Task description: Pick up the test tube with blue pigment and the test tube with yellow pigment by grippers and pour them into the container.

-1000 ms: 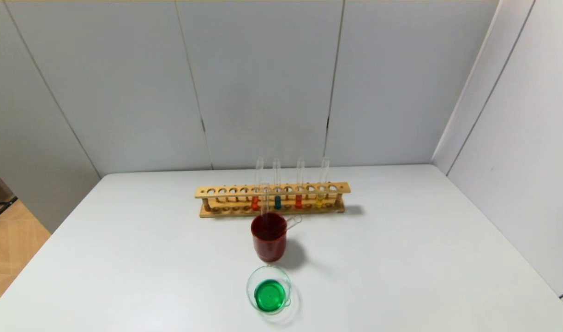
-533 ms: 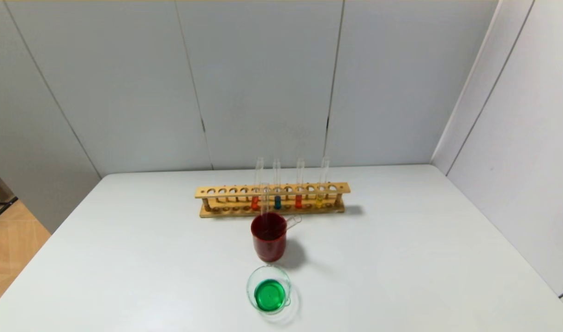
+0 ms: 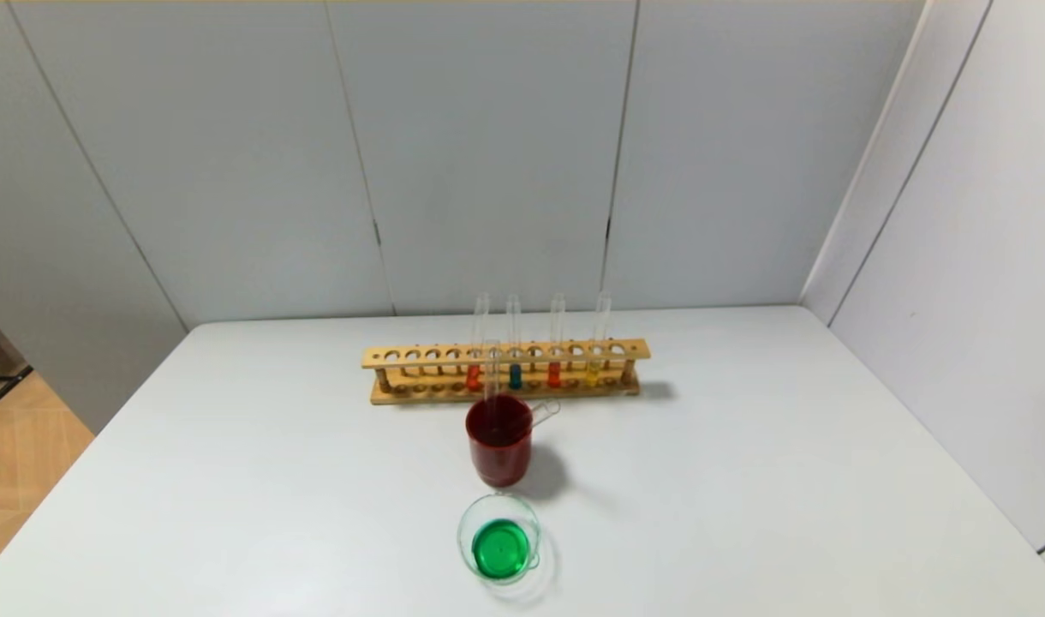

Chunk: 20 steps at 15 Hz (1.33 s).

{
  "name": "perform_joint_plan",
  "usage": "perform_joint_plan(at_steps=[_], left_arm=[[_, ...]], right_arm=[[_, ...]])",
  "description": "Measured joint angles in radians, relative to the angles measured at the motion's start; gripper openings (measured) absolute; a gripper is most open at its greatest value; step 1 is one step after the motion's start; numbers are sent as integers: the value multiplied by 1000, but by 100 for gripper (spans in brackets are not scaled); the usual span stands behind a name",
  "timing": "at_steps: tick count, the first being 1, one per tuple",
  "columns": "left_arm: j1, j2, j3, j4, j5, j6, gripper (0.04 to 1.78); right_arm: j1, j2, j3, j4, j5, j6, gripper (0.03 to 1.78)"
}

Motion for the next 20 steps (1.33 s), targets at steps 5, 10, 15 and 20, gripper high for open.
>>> perform_joint_plan(at_steps=[5,10,15,20], left_arm=[[3,-7,119,53,111,108,174],[3,-8,117,62,110,87,174],[4,-8,124,55,116,56,174],[4,-8,124,55,116,55,174]], right_arm=[[0,0,0,0,0,0,174],[4,3,9,-21,-10,5,174],[3,2,35,-97,-12,14,174],[3,2,37,-97,-12,14,174]])
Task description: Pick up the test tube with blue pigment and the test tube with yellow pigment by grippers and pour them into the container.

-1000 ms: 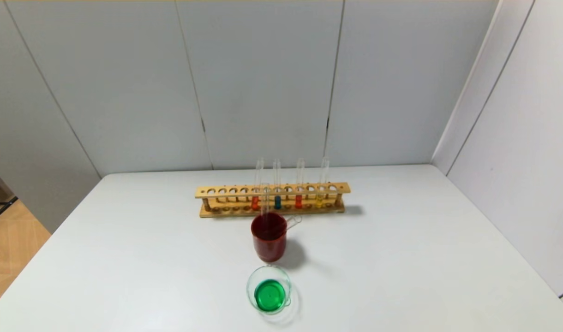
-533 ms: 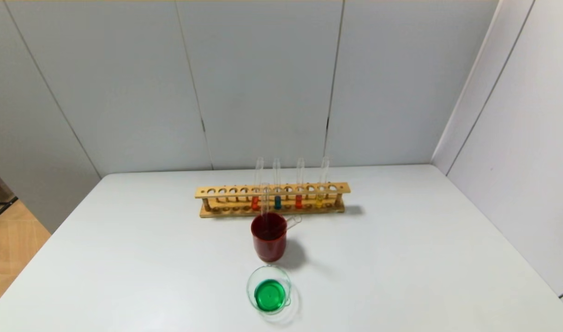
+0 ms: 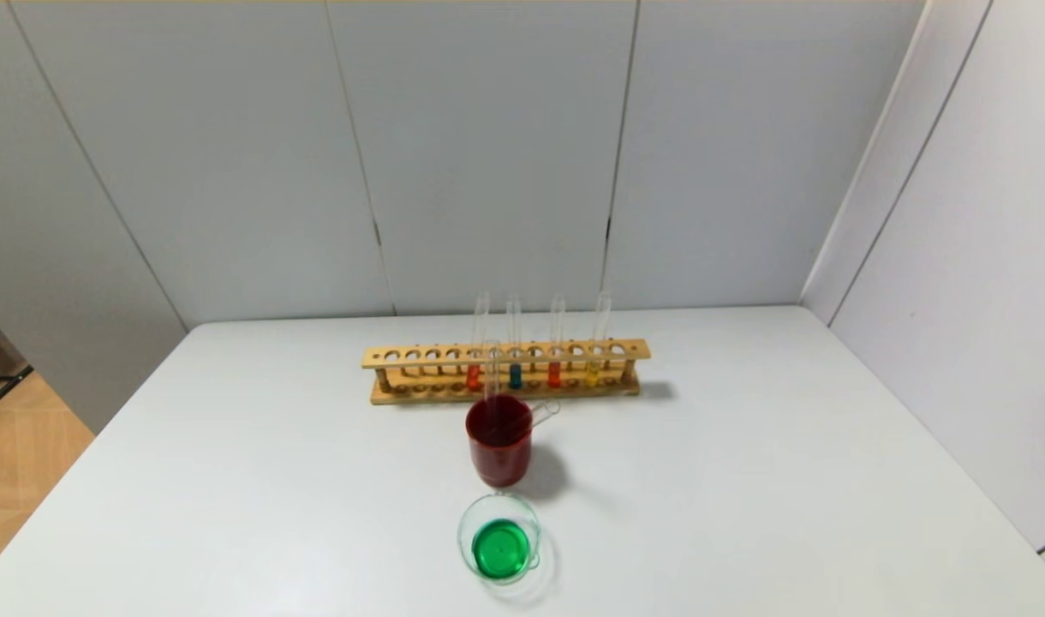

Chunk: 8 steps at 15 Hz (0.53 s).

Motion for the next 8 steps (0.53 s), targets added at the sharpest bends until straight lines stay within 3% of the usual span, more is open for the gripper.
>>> perform_joint_plan(at_steps=[8], left_arm=[[0,0,0,0,0,0,174]], right_arm=[[0,0,1,0,-7,1,174]])
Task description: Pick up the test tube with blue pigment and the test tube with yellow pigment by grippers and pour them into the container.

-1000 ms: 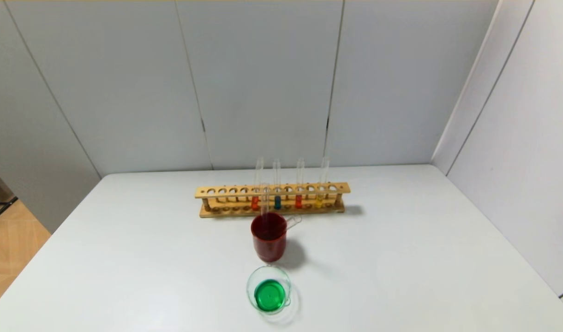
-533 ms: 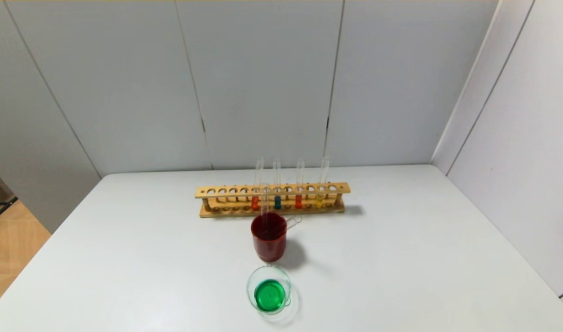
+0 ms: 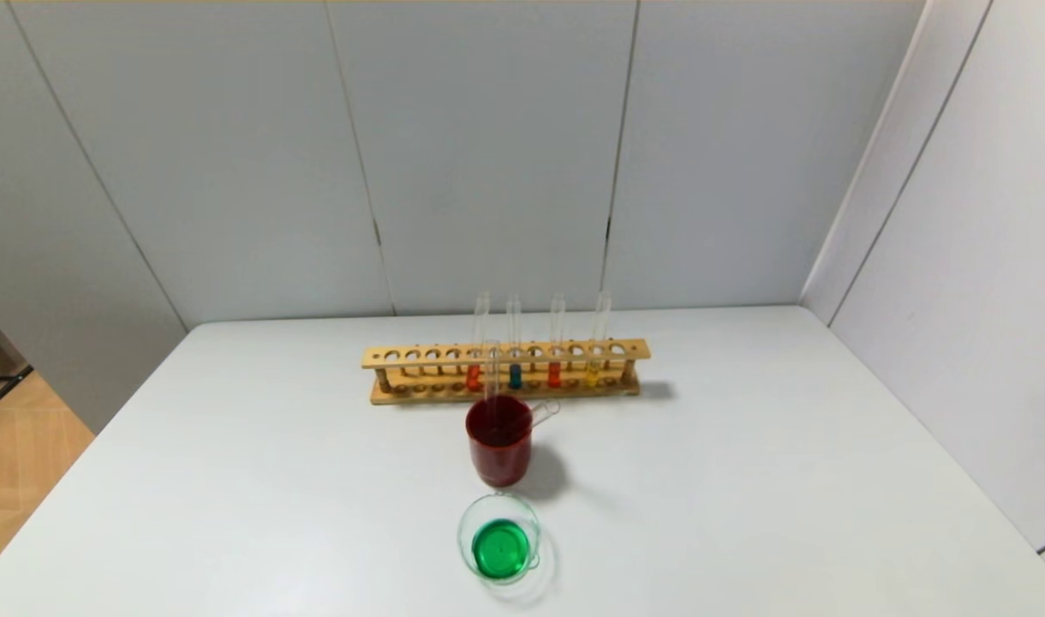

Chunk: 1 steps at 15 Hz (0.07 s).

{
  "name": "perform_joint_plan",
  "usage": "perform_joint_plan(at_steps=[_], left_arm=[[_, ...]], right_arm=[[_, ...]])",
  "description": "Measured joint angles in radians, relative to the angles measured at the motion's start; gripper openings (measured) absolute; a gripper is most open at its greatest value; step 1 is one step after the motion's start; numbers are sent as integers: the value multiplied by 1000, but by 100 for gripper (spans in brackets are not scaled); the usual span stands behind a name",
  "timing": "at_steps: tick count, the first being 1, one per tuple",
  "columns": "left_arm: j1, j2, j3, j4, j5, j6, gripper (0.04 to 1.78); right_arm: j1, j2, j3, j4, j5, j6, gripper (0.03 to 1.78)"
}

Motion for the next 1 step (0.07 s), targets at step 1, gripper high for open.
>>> perform_joint_plan(at_steps=[1], left_arm=[[0,0,0,0,0,0,174]], right_arm=[[0,0,0,0,-1,1,174]])
